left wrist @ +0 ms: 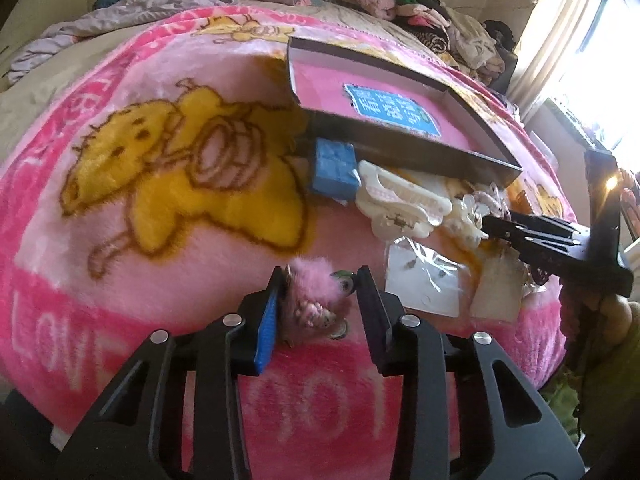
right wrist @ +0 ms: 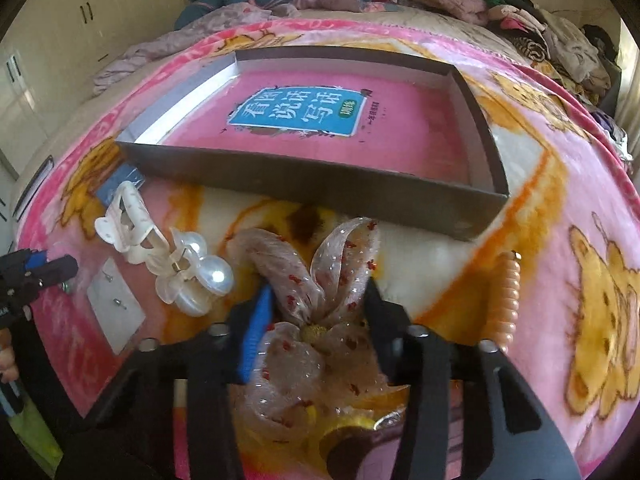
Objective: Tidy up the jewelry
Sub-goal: 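Grasp the sheer pink bow clip with the right tool while the left grasps the pink pom-pom clip, then carry both clips into the grey tray and open both tools to release them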
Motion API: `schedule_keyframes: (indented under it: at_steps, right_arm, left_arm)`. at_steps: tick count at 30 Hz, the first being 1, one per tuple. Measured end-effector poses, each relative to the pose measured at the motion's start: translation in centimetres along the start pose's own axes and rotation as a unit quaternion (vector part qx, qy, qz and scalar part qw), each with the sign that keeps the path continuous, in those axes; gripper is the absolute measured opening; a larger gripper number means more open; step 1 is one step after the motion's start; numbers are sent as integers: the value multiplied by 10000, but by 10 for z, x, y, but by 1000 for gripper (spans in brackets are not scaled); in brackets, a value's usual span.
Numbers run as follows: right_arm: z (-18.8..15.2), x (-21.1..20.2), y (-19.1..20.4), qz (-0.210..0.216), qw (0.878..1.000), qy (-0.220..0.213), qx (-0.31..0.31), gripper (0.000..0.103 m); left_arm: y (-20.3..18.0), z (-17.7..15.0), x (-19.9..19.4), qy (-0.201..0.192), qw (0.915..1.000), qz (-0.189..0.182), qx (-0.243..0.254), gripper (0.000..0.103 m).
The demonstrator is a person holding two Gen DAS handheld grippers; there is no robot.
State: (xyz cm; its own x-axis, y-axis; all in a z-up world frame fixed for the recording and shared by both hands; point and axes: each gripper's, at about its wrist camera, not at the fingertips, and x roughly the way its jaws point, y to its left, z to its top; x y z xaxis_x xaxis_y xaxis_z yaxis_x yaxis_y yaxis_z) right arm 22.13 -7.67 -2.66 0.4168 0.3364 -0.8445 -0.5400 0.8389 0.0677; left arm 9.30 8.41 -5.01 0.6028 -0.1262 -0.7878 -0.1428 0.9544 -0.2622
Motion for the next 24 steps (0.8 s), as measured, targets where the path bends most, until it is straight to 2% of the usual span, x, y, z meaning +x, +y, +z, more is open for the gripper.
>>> schedule_keyframes:
  at_steps: [2, 5, 15, 24]
  right_arm:
    - [0, -2, 0, 78, 10000, -56, 22, 26]
    - [1, -7, -3, 192, 9997, -145, 105, 21]
    - [4, -40, -24, 316, 9968, -522, 513, 20]
    - [19, -71, -47, 204, 9941, -860, 629, 20]
  left_arm:
    - [3, 4, -3, -20, 10000, 32, -11, 27]
    - [6, 11, -7, -68, 10000, 59, -41, 26]
    - [-5, 51, -10, -307, 9995, -19, 100, 25]
    - [-30, 94, -1, -487, 9982, -99, 350, 25]
